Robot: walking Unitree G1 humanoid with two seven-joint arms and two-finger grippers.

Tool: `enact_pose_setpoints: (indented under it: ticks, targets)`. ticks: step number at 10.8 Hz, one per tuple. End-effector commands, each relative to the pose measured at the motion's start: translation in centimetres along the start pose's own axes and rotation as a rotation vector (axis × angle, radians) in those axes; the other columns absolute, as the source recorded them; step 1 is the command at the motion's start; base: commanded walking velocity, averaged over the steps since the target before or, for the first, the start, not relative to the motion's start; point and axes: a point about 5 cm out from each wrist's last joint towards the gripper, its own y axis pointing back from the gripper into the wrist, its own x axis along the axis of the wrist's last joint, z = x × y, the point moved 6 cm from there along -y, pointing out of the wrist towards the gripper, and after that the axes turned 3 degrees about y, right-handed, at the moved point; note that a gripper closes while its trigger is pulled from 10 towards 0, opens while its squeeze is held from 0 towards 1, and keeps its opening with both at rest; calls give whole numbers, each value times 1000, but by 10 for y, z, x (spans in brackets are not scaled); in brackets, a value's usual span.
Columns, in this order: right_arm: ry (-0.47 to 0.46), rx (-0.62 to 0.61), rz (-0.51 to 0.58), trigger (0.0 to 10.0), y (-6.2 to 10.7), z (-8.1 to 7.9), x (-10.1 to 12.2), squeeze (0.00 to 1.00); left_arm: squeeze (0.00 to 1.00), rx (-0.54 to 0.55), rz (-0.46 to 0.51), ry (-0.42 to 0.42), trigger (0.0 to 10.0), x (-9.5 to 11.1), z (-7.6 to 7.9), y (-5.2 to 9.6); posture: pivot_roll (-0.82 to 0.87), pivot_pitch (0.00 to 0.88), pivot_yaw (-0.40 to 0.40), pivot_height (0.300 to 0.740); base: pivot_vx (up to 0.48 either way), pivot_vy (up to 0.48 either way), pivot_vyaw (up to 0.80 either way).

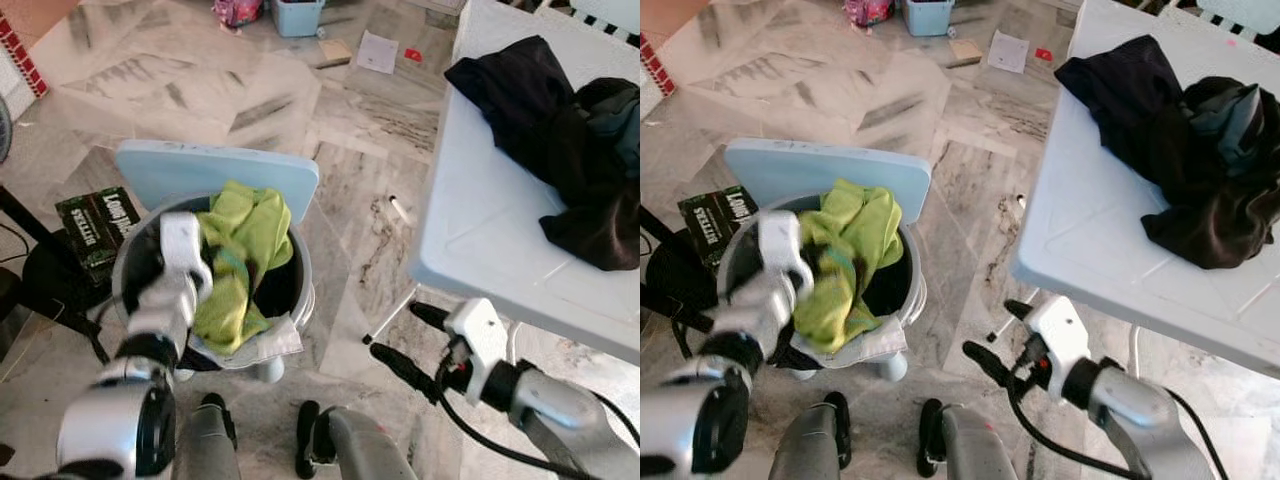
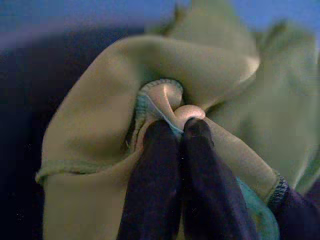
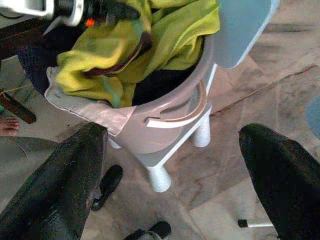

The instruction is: Hang hanger

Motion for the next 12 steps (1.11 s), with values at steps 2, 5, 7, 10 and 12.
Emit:
enact_pose_setpoints:
  ticks: [2, 5, 7, 10, 12]
  targets:
    - [9, -10, -14, 10000, -9, 2, -11, 0, 0, -23, 119, 24, 0, 39, 10, -5, -111, 154, -121, 740, 0, 0, 0]
    - [48, -151, 25, 10000, -31, 26, -8, 0, 0, -90, 294, 20, 0, 109, 34, -8, -58, 120, -91, 740, 0, 0, 0]
    - [58, -239, 71, 10000, -41, 39, -2, 0, 0, -104, 407, -13, 0, 166, 42, -5, -39, 101, -68, 740, 0, 0, 0]
    - [68, -321, 102, 10000, -44, 49, 0, 0, 0, -229, 496, -61, 0, 179, 81, 17, -14, 104, -63, 740, 0, 0, 0]
    - [77, -331, 101, 10000, -46, 49, -1, 0, 0, -185, 428, -110, 0, 123, 79, 40, 3, 109, -65, 740, 0, 0, 0]
